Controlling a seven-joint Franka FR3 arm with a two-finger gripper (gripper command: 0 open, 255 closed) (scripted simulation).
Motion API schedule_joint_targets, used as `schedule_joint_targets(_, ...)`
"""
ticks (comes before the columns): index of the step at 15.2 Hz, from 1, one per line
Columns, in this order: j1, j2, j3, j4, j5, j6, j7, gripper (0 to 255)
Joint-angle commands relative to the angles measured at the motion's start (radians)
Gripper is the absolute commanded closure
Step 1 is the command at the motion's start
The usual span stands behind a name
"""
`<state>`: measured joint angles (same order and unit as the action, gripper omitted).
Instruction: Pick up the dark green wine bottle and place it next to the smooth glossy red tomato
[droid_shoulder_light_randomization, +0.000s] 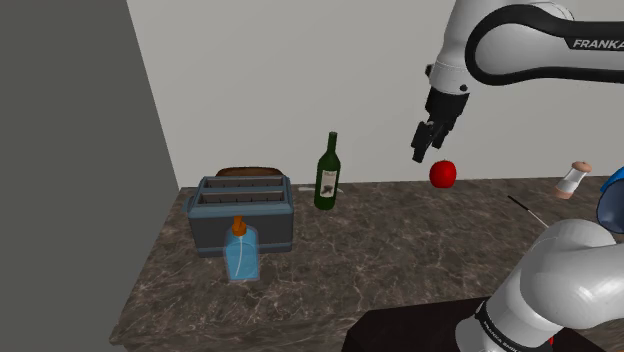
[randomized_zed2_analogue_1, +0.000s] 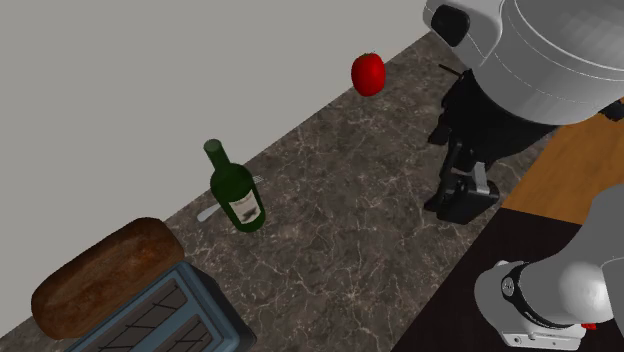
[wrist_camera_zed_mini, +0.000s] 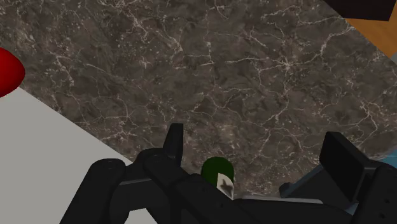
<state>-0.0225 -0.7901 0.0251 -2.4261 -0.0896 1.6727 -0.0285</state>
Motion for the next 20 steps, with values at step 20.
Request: schedule_joint_targets(20,0.026,0.685,-0.09,0.412,0.044,0.387,-0.198,0)
